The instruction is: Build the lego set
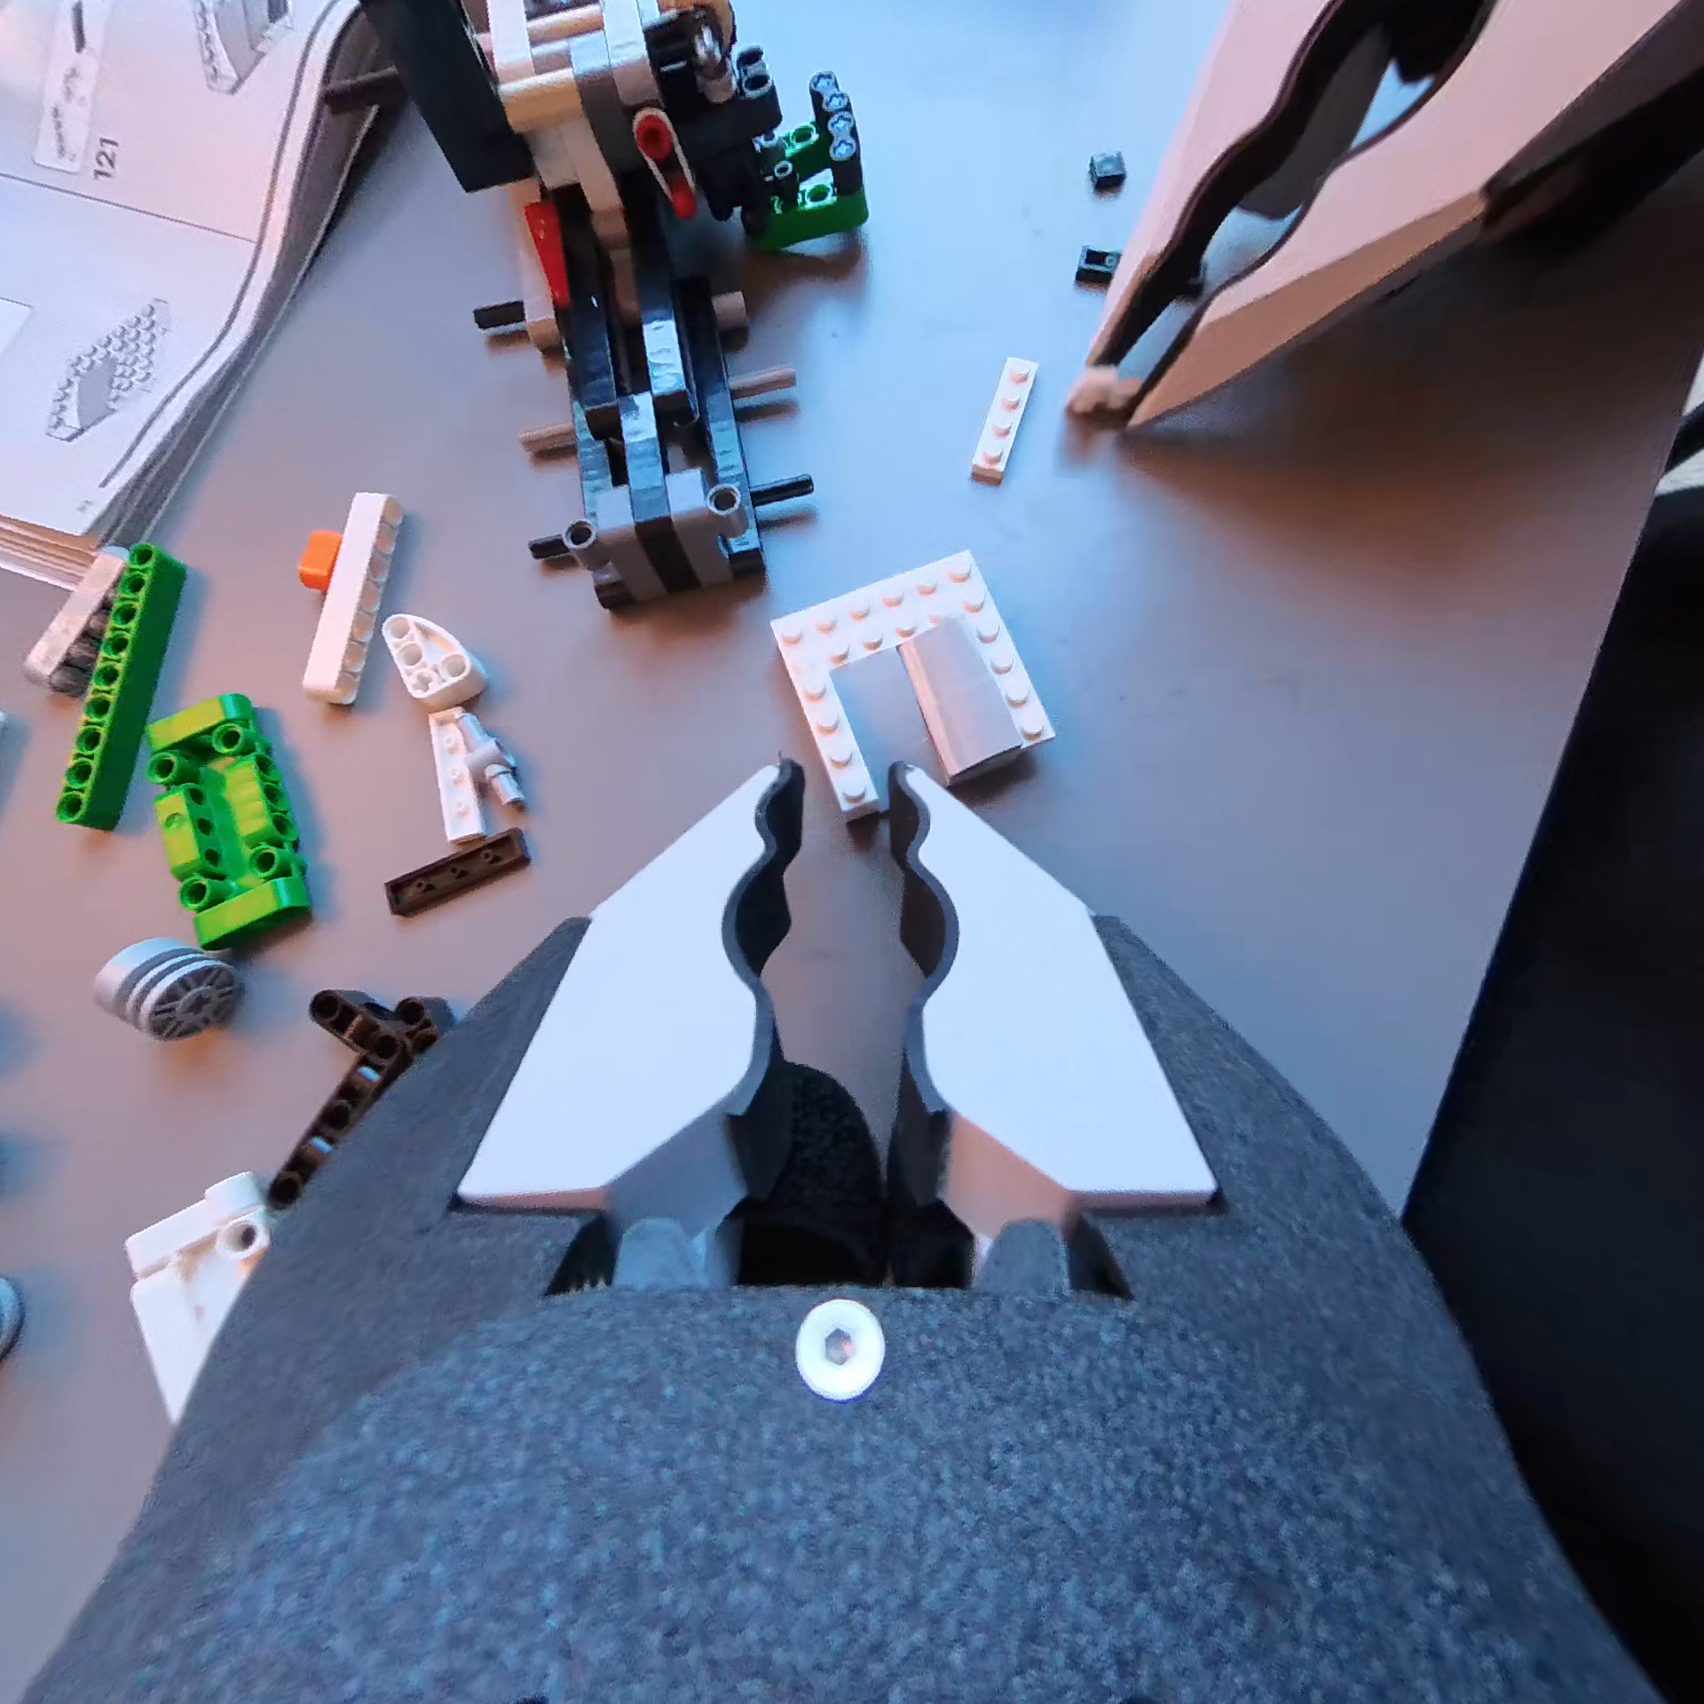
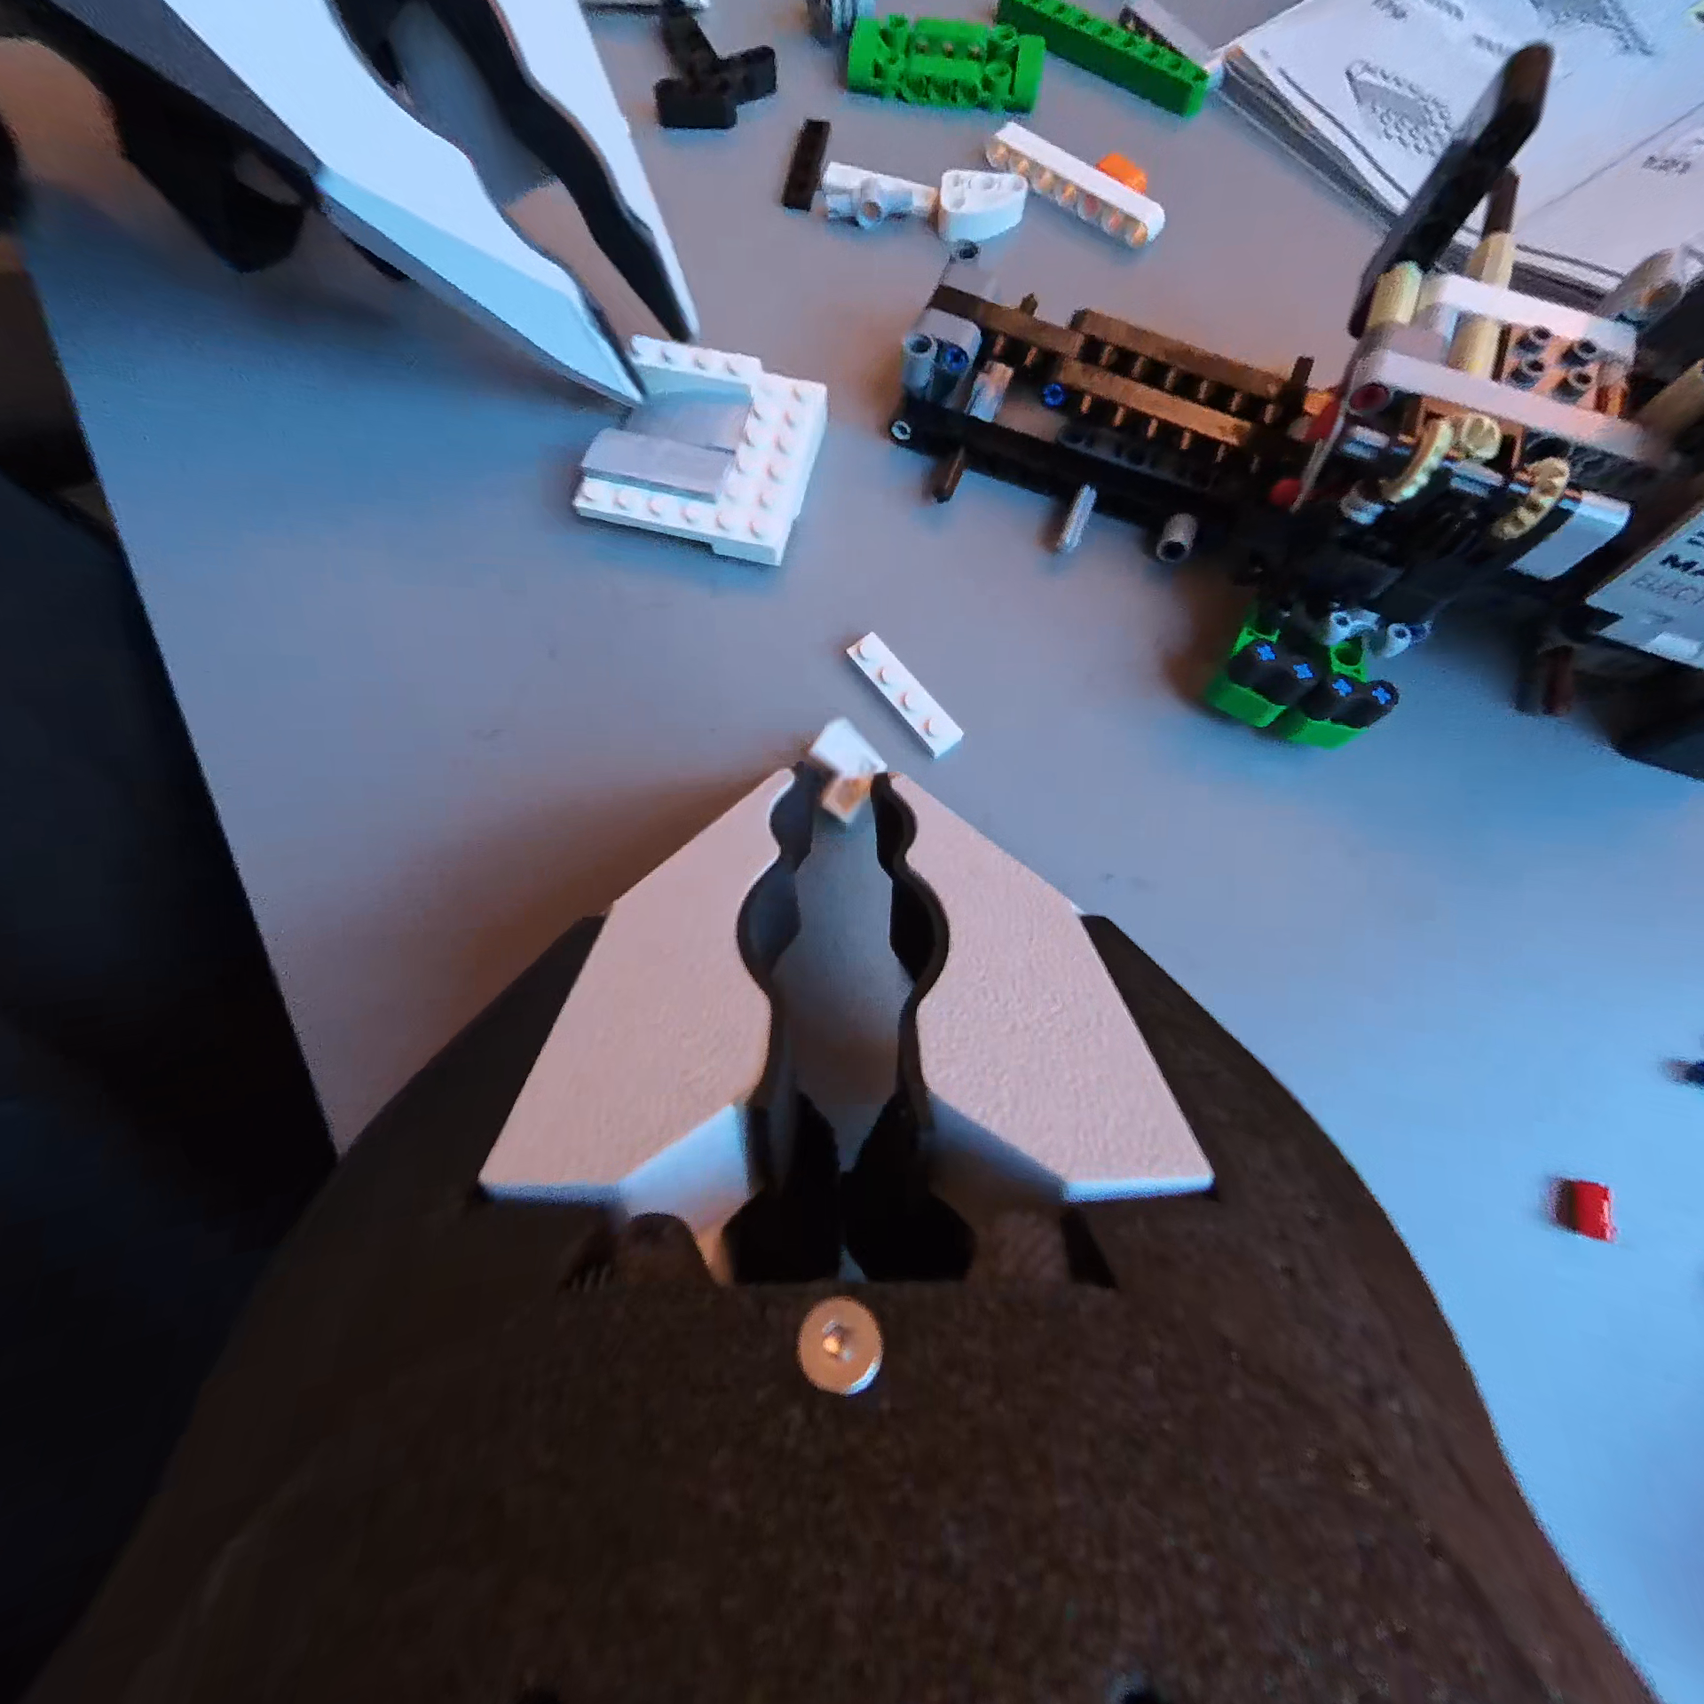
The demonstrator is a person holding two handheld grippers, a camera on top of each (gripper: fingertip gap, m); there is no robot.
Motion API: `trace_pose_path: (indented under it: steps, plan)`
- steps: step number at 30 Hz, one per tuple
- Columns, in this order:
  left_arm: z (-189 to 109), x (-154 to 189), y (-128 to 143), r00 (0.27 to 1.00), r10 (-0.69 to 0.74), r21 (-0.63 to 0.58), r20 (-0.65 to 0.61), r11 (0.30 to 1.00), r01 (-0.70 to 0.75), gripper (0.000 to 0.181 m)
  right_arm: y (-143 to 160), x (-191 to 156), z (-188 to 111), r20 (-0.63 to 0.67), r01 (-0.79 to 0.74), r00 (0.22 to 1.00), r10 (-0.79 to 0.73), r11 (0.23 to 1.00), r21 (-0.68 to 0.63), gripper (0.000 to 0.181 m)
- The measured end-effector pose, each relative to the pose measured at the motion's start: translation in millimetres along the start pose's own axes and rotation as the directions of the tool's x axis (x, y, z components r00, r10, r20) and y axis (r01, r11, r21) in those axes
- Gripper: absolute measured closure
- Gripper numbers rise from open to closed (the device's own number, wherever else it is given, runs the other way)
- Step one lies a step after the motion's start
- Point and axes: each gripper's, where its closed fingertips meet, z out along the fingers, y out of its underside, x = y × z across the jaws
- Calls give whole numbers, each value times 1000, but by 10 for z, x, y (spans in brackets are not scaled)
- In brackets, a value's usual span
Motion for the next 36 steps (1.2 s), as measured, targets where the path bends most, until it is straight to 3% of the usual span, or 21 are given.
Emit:
trace_pose_path:
  steps: [1, 6, 10, 13, 16, 18, 21, 29, 36]
  plan:
    - [-16, -6, -31, 1000, 5, 11, 6, 1000, -5, 160, 14, 13, 14, -19, 6, 1000, -6, 1000, -11, 170]
    - [-79, 61, -385, 1000, 28, 154, -10, 988, -26, 156, -26, 41, 5, -63, 40, 997, -39, 999, 8, 181]
    - [48, 264, -606, 988, 142, 208, -60, 970, -127, 152, -179, -20, -56, -1, -12, 1000, 12, 995, 99, 181]
    - [134, 411, -712, 964, 249, 234, -94, 947, -222, 144, -407, -138, -185, 175, -160, 978, 118, 956, 246, 181]
    - [99, 530, -863, 942, 310, 314, -126, 913, -259, 143, -687, -257, -412, 445, -382, 873, 201, 848, 367, 181]
    - [20, 583, -970, 938, 310, 374, -157, 897, -234, 145, -795, -254, -515, 521, -452, 829, 203, 792, 410, 181]
    - [-110, 614, -1092, 939, 270, 449, -213, 881, -151, 148, -844, -278, -537, 544, -457, 819, 182, 780, 427, 181]
    - [-240, 657, -1074, 905, 188, 482, -381, 876, 21, 154, -857, -435, -506, 605, -420, 789, 109, 814, 401, 181]
    - [-242, 690, -993, 889, 207, 468, -409, 884, 9, 161, -842, -488, -468, 647, -418, 756, 101, 835, 358, 181]
